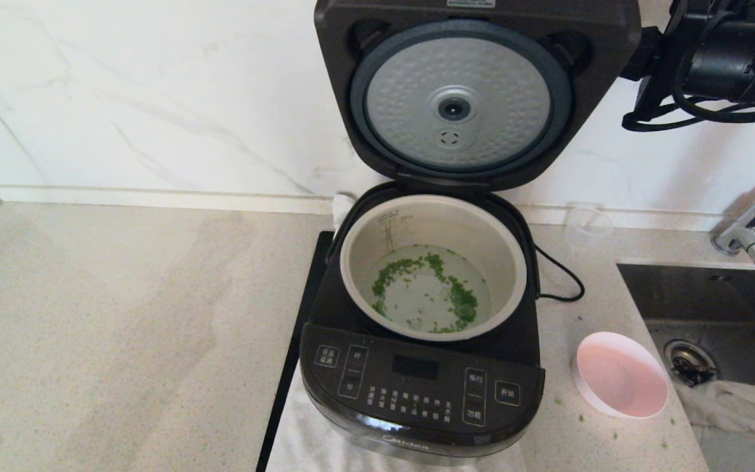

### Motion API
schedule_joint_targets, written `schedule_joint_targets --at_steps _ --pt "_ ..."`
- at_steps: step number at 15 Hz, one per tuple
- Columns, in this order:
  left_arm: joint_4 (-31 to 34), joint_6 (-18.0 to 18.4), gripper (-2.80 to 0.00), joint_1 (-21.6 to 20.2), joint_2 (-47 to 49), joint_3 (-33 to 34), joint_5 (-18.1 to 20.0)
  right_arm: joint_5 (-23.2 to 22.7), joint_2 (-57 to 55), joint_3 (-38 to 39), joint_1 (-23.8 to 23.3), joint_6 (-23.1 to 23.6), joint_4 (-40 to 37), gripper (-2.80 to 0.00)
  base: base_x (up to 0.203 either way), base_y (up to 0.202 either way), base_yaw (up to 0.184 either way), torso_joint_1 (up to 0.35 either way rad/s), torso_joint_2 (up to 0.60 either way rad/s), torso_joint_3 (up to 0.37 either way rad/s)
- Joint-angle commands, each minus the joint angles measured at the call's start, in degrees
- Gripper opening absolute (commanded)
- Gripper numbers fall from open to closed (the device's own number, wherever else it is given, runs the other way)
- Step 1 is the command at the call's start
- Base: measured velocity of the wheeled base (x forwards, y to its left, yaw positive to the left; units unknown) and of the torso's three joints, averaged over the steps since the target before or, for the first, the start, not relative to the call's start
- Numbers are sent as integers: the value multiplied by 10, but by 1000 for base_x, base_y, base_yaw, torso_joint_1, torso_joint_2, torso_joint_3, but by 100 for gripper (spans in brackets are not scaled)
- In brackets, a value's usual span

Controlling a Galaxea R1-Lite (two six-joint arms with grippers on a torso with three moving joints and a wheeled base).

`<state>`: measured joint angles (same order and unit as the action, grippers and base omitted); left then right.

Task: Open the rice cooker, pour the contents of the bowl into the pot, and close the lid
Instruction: Close the rice cooker

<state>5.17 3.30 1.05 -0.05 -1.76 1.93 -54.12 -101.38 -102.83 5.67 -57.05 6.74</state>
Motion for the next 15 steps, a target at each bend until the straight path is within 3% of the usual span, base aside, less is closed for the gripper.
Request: schedule_joint_targets --at_steps 1,11,15 --pt "0 0 -280 0 0 0 0 -19 28 36 3 -3 -1 -280 0 0 0 0 0 0" --pt "0 0 -280 0 0 0 0 -23 101 273 52 12 8 -280 0 0 0 0 0 0" --pt "0 0 -280 0 0 0 0 -9 114 366 81 44 9 -280 0 0 0 0 0 0"
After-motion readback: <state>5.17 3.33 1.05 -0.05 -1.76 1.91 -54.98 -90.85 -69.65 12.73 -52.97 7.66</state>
